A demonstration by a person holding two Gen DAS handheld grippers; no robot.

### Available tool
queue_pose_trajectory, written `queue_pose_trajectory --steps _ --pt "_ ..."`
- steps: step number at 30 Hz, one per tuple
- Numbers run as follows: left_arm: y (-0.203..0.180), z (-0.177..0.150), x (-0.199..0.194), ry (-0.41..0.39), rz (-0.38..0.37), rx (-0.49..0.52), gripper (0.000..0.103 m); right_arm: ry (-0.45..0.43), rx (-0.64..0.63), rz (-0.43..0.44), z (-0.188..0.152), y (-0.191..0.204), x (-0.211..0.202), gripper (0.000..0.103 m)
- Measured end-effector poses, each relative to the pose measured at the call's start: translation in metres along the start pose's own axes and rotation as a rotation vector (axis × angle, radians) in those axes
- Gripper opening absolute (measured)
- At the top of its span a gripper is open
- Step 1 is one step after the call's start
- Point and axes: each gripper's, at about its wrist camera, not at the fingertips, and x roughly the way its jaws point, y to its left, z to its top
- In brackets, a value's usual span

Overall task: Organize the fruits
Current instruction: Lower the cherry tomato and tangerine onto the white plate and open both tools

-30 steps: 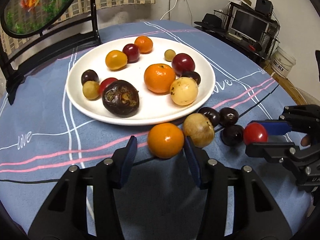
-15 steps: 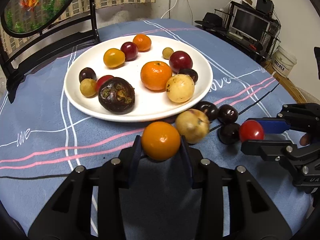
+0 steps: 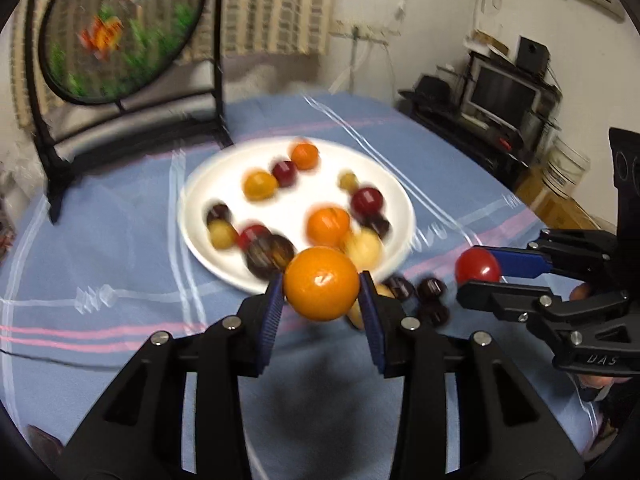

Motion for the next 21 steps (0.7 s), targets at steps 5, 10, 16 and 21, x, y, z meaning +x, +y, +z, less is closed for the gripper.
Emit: queue_pose_trajectory --steps 5,10,16,21 --pt "0.015 0.035 0.015 -0.034 0.054 -0.036 0.038 -0.027 0.054 -0.02 0.032 -0.026 0.029 0.028" --pt "0.027 0.058 0.055 -0.026 0.082 -0.082 0.038 -0.001 0.111 -0.033 0.053 -0.054 0.073 0.028" --pt "0.035 0.062 0.09 0.03 0.122 -0.117 0.063 0.039 0.143 -0.05 0.063 -0.071 0.107 0.041" --pt "0.041 0.054 0.065 -0.013 0.169 -0.149 0.087 0.018 0.151 -0.049 0.048 -0.075 0.079 0.049"
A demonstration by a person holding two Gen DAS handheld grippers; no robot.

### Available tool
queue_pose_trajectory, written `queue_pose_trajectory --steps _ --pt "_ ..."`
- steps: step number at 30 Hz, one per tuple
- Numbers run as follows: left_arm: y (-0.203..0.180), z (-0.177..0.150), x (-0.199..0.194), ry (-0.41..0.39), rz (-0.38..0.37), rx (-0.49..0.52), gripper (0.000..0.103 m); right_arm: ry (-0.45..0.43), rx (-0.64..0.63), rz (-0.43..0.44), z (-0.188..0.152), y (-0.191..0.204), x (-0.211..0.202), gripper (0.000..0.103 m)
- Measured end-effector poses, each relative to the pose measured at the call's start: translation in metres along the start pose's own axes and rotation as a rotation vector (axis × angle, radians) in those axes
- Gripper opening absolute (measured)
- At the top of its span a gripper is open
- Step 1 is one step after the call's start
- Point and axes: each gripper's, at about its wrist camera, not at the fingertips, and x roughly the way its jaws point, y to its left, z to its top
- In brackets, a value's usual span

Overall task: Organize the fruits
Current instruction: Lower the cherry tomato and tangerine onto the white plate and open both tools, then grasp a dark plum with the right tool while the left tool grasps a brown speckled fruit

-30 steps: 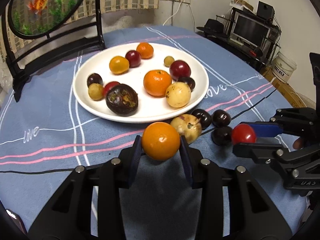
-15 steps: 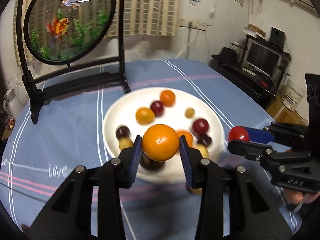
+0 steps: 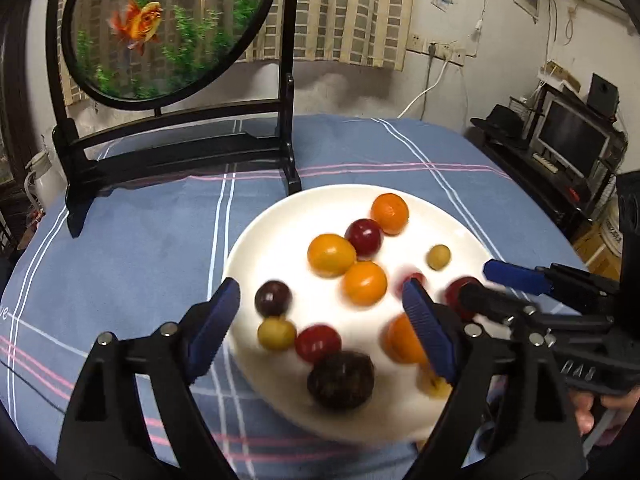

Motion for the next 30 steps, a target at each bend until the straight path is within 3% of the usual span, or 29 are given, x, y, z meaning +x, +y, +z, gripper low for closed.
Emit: queue_pose_trajectory --steps 2,7,8,13,17,22,26,30 --pt "0.005 -0.01 -0.014 0.005 0.004 -0.032 0.098 -0.01 -0.006 -0.005 -0.015 -0.002 -0.016 0.049" --pt "0.018 -0.054 -0.039 0.036 -0.003 -0.158 0.1 0.022 0.024 -0.02 -0.061 -0.004 -0.05 0.052" --pt "0.018 -0.059 -0.04 0.045 -0.002 -0.164 0.1 0.036 0.022 -0.032 -0.069 -0.002 -0.054 0.056" --pt "0.019 -0.084 -0.049 0.05 0.029 -0.163 0.1 0.096 0.005 -0.041 -0.1 0.009 -0.065 0.056" --pt "0.017 -0.092 -0.053 0.049 0.046 -0.137 0.1 0.172 0.014 0.004 -0.11 0.017 -0.057 0.056" --pt "0.013 -0.095 -0.055 0.049 0.047 -0.115 0.1 0.197 -0.022 -0.007 -0.113 0.027 -0.046 0.055" --pt "0.009 -0.096 -0.055 0.051 0.052 -0.097 0.1 0.215 -0.015 -0.008 -0.111 0.03 -0.037 0.041" --pt "0.008 -0.096 -0.056 0.052 0.048 -0.093 0.1 0.213 -0.016 -0.014 -0.106 0.032 -0.031 0.039"
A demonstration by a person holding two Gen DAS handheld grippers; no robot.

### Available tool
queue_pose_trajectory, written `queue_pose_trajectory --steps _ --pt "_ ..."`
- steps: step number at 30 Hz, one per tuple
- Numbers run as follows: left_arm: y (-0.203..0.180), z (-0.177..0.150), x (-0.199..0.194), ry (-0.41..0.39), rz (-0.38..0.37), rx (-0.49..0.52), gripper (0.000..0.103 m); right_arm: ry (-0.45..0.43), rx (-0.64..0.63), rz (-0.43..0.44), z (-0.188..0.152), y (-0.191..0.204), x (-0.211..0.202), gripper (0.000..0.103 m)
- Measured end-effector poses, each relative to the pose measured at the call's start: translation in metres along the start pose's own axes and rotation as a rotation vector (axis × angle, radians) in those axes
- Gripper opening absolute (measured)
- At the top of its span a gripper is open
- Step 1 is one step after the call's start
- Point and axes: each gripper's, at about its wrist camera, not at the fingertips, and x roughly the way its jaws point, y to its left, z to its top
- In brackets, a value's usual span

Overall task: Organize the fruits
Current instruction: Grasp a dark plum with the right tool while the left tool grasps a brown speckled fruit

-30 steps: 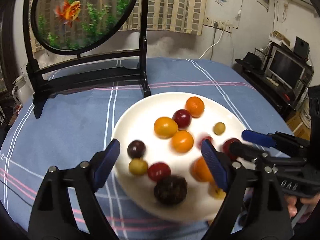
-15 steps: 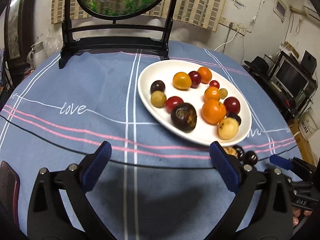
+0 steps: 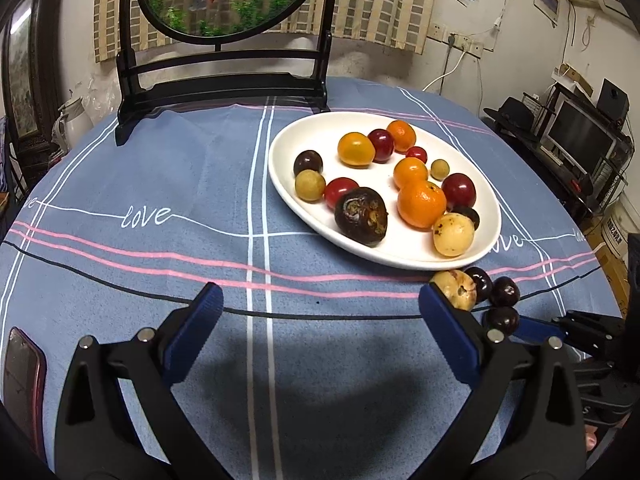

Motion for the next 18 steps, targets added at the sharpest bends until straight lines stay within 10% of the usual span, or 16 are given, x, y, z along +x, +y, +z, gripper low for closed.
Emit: queue_pose_trajectory --steps 18 --pt "-0.022 -0.005 0.001 0.02 -0.079 0.086 0.099 -0.125 0.024 0.022 0.007 -0.012 -0.036 0.031"
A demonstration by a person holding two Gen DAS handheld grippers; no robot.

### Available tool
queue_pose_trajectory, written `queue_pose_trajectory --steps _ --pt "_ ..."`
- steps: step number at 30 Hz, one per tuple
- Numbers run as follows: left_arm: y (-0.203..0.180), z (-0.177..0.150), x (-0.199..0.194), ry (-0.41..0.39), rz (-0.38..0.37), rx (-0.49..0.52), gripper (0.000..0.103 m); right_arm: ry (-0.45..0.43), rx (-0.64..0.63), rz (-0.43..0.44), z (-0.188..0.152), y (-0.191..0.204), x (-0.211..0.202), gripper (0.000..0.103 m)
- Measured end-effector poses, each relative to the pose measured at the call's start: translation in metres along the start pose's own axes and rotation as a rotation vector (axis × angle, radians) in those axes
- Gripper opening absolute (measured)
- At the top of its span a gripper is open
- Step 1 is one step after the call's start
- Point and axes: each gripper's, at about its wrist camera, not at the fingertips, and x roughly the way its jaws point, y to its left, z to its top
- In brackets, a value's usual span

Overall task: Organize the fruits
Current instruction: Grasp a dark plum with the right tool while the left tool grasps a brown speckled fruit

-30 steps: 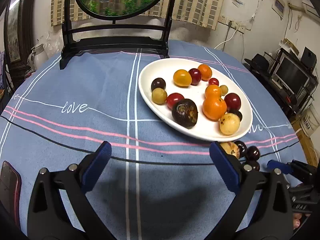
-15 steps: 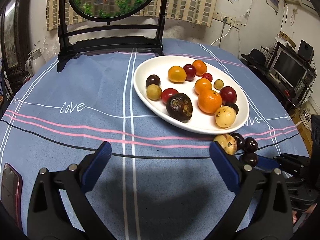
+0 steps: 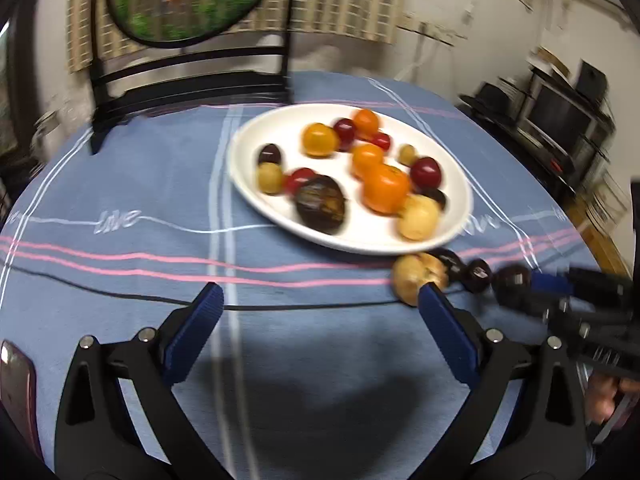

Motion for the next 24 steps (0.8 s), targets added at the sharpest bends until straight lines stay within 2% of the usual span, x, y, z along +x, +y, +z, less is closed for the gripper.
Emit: queue_pose_trajectory --steps 6,9,14,22,24 --pt "-0.033 -0.004 0.011 0.042 -0.08 0.104 0.08 -0.005 0.047 0.0 0.001 -0.011 -0.002 0.031" --pt "-0.046 -0.004 0.022 0.064 -0.083 0.155 0.073 -0.005 0.053 0.008 0.001 -0.011 -0.004 0.031" --pt "-0.056 -0.003 0.041 0.11 -0.104 0.176 0.057 -0.006 0.055 0.006 0.0 -0.012 -0.006 0.031" --pt "-0.066 0.004 0.063 0.136 -0.096 0.215 0.054 -0.003 0.066 0.0 0.0 -0.016 -0.007 0.031" --pt "-0.069 0.005 0.062 0.132 -0.102 0.225 0.051 -0.002 0.07 -0.002 0.0 -0.017 -0.007 0.031"
